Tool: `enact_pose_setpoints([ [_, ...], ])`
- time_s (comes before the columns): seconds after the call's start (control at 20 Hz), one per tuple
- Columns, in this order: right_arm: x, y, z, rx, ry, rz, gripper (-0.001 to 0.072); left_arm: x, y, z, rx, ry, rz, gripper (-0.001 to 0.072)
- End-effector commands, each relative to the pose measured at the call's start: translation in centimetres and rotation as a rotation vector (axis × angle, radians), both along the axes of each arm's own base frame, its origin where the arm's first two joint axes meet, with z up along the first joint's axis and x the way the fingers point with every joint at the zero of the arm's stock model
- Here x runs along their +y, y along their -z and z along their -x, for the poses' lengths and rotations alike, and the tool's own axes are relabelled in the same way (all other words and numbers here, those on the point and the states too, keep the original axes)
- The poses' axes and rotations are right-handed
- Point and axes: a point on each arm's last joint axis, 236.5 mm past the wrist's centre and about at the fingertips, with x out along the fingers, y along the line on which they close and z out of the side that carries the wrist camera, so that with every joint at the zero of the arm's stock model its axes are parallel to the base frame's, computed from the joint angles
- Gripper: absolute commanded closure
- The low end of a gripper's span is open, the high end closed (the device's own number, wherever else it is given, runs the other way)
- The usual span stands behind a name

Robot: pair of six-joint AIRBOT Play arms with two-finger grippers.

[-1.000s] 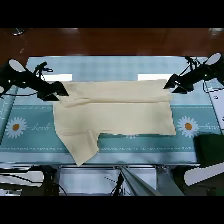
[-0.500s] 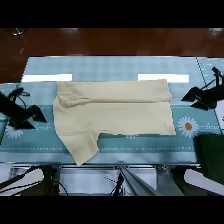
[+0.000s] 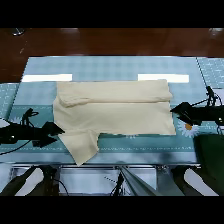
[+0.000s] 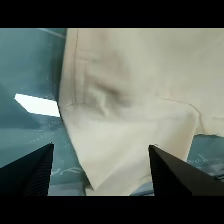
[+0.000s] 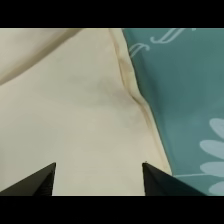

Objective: Fold the shirts.

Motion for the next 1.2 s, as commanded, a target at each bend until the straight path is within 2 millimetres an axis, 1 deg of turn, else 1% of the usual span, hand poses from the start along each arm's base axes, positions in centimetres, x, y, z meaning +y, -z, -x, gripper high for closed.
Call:
enact_pose_setpoints([
  [0.0, 0.5, -0.2, 0.0, -0.012, 0.007, -0.024, 0.0093, -2.0, 1.4, 0.4, -0.017, -0.011, 0.018, 0.0005],
  [0.05, 0.0, -0.5, -0.2, -0.017, 0.023, -0.023, 0.0093, -2.4, 1.9, 0.8, -0.015, 0.006, 0.009, 0.0005],
  [0.1, -1.0, -0.9, -0.4, -0.022, 0.047, -0.019, 0.0093, -2.9, 2.3, 0.8, -0.022, 0.017, 0.004, 0.0006],
  [0.15, -2.4, -1.5, -0.5, -0.025, 0.073, -0.013, 0.0093, -3.4, 2.5, 0.7, -0.037, 0.028, 0.001, 0.0006],
  [0.2, -4.5, -1.9, -0.3, -0.023, 0.106, 0.017, 0.0093, -3.8, 2.6, 0.5, -0.052, 0.039, -0.005, 0.0009],
  [0.25, -6.8, -1.7, 0.8, 0.01, 0.127, 0.07, 0.0093, -4.1, 2.7, 0.3, -0.064, 0.057, -0.015, 0.0094],
  [0.3, -9.0, -0.7, 3.1, 0.099, 0.163, 0.119, 0.0093, -4.2, 2.7, 0.3, -0.069, 0.069, -0.019, 0.0377],
  [0.35, -10.0, 0.6, 5.8, 0.207, 0.184, 0.148, 0.0093, -4.3, 2.7, 0.4, -0.07, 0.074, -0.019, 0.0684],
  [0.4, -9.9, 1.9, 8.4, 0.302, 0.176, 0.151, 0.0093, -4.3, 2.7, 0.3, -0.076, 0.078, -0.021, 0.0682],
  [0.45, -8.8, 3.1, 9.9, 0.357, 0.178, 0.124, 0.0093, -4.2, 2.7, 0.2, -0.08, 0.082, -0.023, 0.0682],
  [0.5, -7.0, 3.9, 10.3, 0.371, 0.192, 0.056, 0.0093, -4.2, 2.7, 0.3, -0.085, 0.089, -0.023, 0.0682],
  [0.55, -5.4, 4.3, 10.2, 0.362, 0.191, -0.009, 0.0093, -4.2, 2.7, 0.3, -0.085, 0.089, -0.023, 0.0682],
  [0.6, -3.9, 4.3, 9.6, 0.333, 0.191, -0.075, 0.0093, -4.3, 2.7, 0.3, -0.084, 0.09, -0.023, 0.0682],
  [0.65, -3.1, 4.0, 8.7, 0.295, 0.194, -0.118, 0.0093, -4.3, 2.7, 0.3, -0.084, 0.09, -0.023, 0.0682],
  [0.75, -2.3, 3.6, 7.7, 0.254, 0.19, -0.166, 0.0093, -4.3, 2.7, 0.3, -0.084, 0.09, -0.023, 0.0681],
  [0.9, -1.7, 4.2, 7.4, 0.272, 0.191, -0.216, 0.0093, -4.3, 2.7, 0.3, -0.084, 0.089, -0.023, 0.0682],
  [1.05, 0.4, 5.0, 7.2, 0.289, 0.097, -0.233, 0.0093, -4.3, 2.7, 0.3, -0.084, 0.089, -0.022, 0.0682],
  [1.15, 1.3, 5.6, 6.0, 0.272, 0.07, -0.215, 0.0093, -4.3, 2.6, 0.3, -0.081, 0.091, -0.019, 0.0681],
])
